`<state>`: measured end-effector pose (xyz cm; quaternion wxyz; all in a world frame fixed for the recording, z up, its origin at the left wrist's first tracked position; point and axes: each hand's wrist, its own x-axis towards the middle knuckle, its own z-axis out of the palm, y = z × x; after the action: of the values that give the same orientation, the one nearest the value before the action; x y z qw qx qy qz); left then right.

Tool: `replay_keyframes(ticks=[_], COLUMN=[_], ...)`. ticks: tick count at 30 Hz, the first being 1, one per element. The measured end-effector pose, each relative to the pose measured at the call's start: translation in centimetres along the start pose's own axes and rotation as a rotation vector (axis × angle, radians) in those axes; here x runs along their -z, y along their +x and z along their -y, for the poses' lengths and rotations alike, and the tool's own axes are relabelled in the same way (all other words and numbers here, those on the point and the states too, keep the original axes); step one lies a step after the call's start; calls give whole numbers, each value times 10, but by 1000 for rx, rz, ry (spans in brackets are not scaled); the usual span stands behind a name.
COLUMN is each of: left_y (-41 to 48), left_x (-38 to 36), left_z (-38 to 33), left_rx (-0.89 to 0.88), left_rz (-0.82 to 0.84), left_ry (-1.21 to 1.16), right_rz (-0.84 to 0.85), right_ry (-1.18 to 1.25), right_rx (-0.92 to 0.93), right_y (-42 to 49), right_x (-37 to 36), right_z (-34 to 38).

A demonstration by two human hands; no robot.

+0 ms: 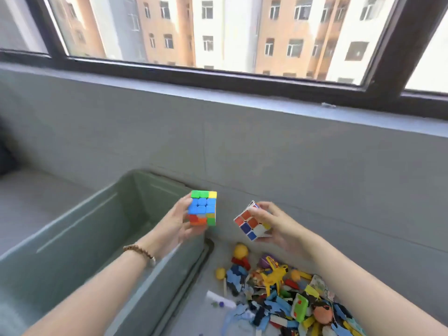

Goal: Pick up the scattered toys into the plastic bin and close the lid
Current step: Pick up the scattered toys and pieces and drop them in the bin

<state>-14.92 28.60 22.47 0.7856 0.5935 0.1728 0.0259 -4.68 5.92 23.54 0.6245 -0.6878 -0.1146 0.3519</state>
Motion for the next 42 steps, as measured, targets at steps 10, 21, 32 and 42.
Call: replay_keyframes(ticks=[10,21,32,42], left_y=[-38,5,-15,-5], left_x=[241,302,242,44], left_z=[53,155,98,66], left_rx=[178,376,199,-268], left_rz=[-592,-699,-509,-132], left_ry=[223,268,929,1359], right_rz=[150,80,58,-97], right_ry=[-460,-845,-1582,-1230], right_rx=[15,-247,213,-37], right_y=[133,228,165,38], right_x=[-231,-255,-156,32], right_z=[-23,-109,-45,-57])
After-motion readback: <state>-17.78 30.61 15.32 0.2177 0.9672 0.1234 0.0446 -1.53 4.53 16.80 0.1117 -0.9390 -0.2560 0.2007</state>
